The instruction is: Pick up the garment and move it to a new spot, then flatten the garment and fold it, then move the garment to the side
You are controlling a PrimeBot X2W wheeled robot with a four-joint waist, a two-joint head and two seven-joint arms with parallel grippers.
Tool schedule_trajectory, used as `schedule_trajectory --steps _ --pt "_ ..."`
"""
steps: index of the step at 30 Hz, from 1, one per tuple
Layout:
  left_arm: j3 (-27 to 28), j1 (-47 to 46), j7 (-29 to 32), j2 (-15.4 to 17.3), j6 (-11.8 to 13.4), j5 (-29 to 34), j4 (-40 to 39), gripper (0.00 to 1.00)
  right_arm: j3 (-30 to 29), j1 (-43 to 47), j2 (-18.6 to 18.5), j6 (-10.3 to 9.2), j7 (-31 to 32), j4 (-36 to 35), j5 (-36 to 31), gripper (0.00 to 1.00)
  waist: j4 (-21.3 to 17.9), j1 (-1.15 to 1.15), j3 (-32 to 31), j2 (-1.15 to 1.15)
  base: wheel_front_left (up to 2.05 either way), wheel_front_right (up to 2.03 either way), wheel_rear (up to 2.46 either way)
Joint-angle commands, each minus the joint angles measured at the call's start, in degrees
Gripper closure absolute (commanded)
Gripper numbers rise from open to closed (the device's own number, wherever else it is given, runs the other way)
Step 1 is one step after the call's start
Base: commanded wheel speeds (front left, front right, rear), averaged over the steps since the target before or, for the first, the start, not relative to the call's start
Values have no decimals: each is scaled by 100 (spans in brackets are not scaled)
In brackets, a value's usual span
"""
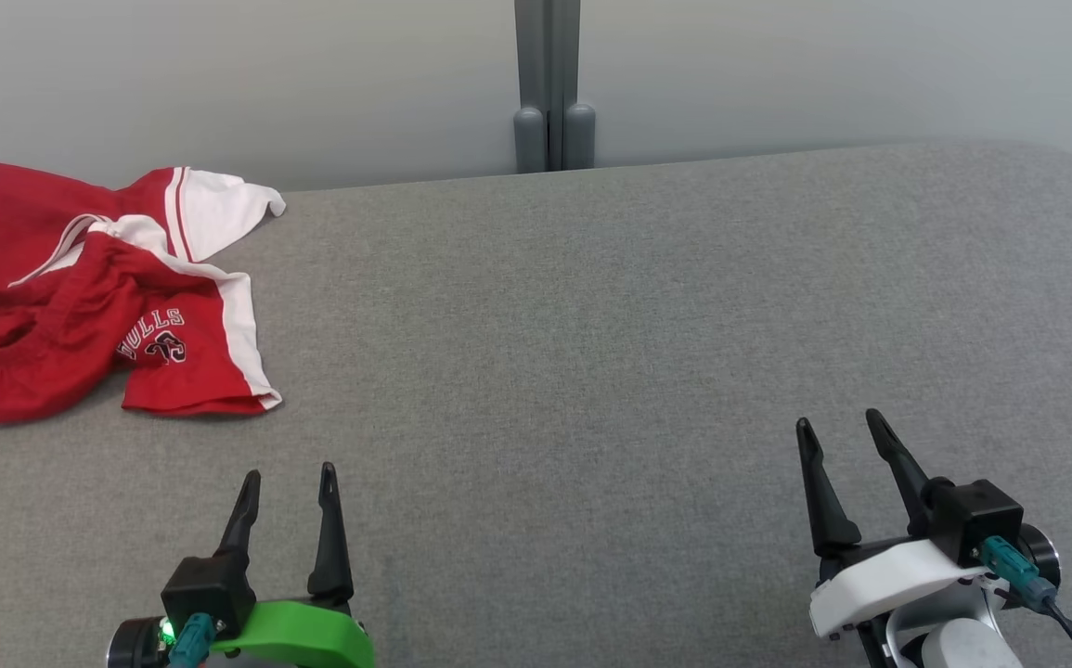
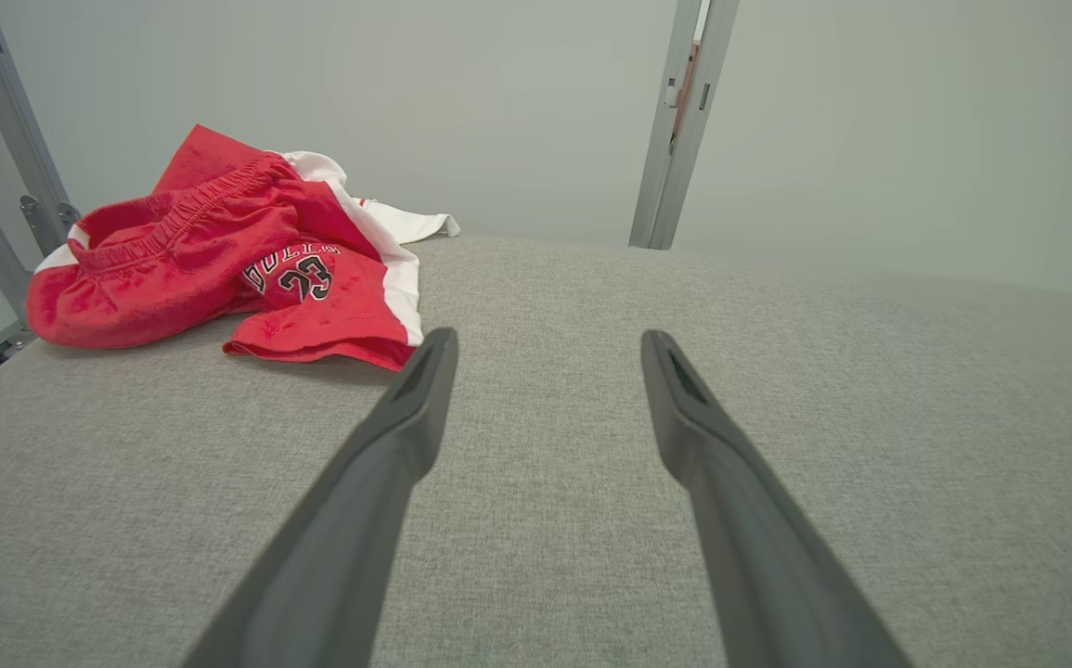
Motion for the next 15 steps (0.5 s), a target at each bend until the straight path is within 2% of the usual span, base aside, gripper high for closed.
schedule_trajectory --steps 1,7,15 --pt "-14 73 -59 40 34 113 6 0 18 9 -28 2 -58 -24 -120 0 4 0 3 0 0 0 0" --pt "-30 74 -114 42 30 276 37 0 32 11 -30 2 -110 -24 -337 0 16 0 12 0 0 0 0" --pt "-11 82 -94 42 -7 158 78 0 16 4 -29 1 -101 26 -282 0 13 0 1 0 0 0 0"
